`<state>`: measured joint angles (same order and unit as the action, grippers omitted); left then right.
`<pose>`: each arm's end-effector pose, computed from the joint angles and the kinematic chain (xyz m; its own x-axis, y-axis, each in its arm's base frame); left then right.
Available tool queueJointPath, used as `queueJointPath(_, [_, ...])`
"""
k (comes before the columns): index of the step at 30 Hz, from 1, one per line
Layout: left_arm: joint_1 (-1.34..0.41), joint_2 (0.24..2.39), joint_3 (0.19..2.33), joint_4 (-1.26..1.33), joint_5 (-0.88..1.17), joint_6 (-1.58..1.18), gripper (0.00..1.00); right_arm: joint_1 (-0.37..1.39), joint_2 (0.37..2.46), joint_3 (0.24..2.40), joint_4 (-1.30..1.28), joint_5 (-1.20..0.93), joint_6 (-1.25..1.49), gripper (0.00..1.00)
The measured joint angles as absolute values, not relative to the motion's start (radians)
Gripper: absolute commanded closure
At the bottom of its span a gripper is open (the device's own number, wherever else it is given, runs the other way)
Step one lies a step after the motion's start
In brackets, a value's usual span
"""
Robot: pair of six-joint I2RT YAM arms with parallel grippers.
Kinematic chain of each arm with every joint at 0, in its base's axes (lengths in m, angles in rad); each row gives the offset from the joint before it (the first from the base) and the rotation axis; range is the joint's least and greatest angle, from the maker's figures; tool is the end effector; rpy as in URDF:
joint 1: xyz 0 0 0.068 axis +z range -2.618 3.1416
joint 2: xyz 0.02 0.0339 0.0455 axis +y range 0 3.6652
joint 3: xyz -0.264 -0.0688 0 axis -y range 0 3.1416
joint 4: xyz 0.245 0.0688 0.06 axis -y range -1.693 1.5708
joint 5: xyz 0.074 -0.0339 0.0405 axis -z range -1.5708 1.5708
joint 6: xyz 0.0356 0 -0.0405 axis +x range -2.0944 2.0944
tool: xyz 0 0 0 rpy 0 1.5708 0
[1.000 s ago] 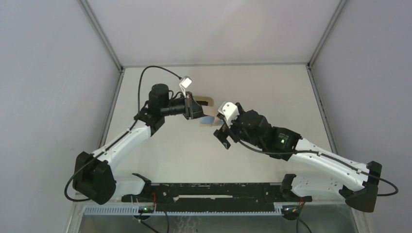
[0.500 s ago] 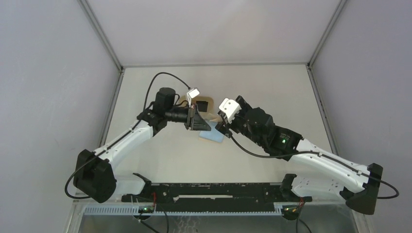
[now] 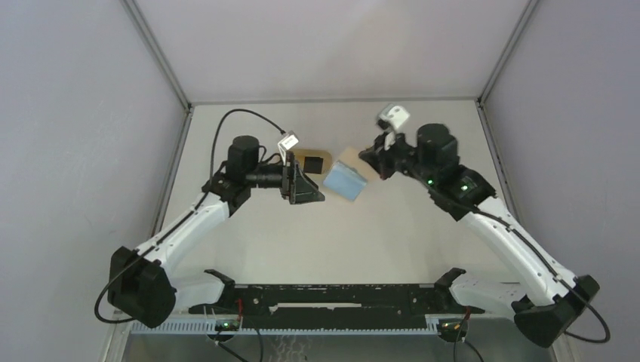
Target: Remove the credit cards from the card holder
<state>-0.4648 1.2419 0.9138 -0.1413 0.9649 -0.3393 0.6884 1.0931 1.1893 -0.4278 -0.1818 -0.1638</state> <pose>0.2283 -0.1472 0.2986 -0.6844 0.1311 -0.7172 0.7241 0.2377 -0.6475 0.1811 0.1573 0.3957 -0.1246 -0.3102 -0.9425 -0.7877 0.6085 -0.0961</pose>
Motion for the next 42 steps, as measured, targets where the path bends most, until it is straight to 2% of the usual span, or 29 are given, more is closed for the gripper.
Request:
queueJointPath(5, [-0.443, 1.174, 0.863, 0.083, 0.980, -0.435, 0.16, 0.488, 1.000, 1.190, -0.353, -0.374, 0.043, 1.00])
queueJointPath(12, [-0.447, 1.196, 0.799, 0.452, 0.935, -0.621, 0.16, 0.416, 0.946, 1.206, -0.193, -0.567, 0.290, 1.00])
queueJointPath(17, [-0.449, 1.320, 0.683, 0.964, 0.810, -0.896, 0.15, 0.381, 0.946, 1.208, -0.081, -0.670, 0.438, 1.00])
queueJointPath(21, [-0.468, 1.467, 0.680, 1.202, 0.727, -1.051, 0.15, 0.374, 0.949, 1.242, -0.031, -0.719, 0.514, 1.00])
queueJointPath(29, [-0.555, 1.491, 0.745, 1.350, 0.692, -1.091, 0.17, 0.368, 0.944, 1.286, 0.008, -0.755, 0.568, 1.00])
queueJointPath(42, [-0.630, 1.587, 0.863, 1.396, 0.699, -1.101, 0.18, 0.353, 0.944, 1.286, 0.056, -0.810, 0.626, 1.00])
